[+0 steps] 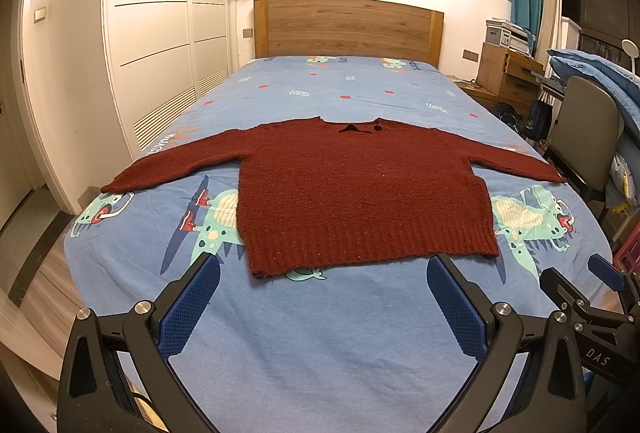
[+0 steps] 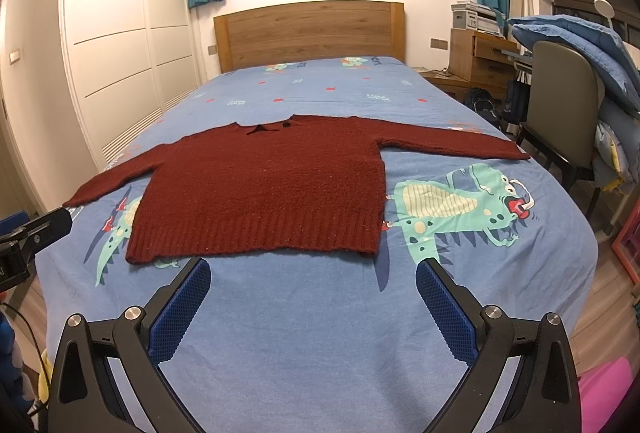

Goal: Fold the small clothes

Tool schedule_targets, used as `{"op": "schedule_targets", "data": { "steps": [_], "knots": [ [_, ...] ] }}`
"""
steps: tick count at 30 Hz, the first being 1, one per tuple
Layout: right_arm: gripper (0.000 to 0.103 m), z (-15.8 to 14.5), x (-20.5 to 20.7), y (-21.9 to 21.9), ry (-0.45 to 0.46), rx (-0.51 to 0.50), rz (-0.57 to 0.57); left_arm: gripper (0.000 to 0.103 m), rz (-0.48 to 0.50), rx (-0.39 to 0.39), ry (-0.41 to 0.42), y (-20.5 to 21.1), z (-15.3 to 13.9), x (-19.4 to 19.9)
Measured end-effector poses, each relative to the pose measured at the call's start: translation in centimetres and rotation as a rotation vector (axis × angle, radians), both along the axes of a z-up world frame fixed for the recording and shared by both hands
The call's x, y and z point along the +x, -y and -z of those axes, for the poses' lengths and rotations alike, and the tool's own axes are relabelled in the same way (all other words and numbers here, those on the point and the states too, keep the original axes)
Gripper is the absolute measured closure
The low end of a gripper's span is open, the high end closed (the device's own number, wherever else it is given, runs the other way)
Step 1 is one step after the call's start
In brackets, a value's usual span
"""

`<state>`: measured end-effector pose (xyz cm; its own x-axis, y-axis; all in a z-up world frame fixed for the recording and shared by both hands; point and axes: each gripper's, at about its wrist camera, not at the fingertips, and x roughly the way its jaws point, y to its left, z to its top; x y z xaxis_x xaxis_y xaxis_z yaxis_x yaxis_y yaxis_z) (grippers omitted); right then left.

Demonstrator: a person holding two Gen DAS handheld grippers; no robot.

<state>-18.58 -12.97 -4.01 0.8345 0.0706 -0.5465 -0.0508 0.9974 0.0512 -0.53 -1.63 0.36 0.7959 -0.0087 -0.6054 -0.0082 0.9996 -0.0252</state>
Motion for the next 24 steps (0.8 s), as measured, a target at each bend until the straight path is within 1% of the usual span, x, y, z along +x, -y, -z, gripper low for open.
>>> {"op": "schedule_targets", "data": {
  "steps": [12,24],
  "knots": [
    [0.0,-0.1,0.2,0.3,-0.005,0.01,0.006,0.001,0.006,-0.007,-0.013,-0.3,0.4,0.6],
    [0.0,0.8,1.6,1.0,-0.036,0.031,0.016,0.001,0.016,0.006,-0.04,-0.3,1.6,2.0]
  ]
}}
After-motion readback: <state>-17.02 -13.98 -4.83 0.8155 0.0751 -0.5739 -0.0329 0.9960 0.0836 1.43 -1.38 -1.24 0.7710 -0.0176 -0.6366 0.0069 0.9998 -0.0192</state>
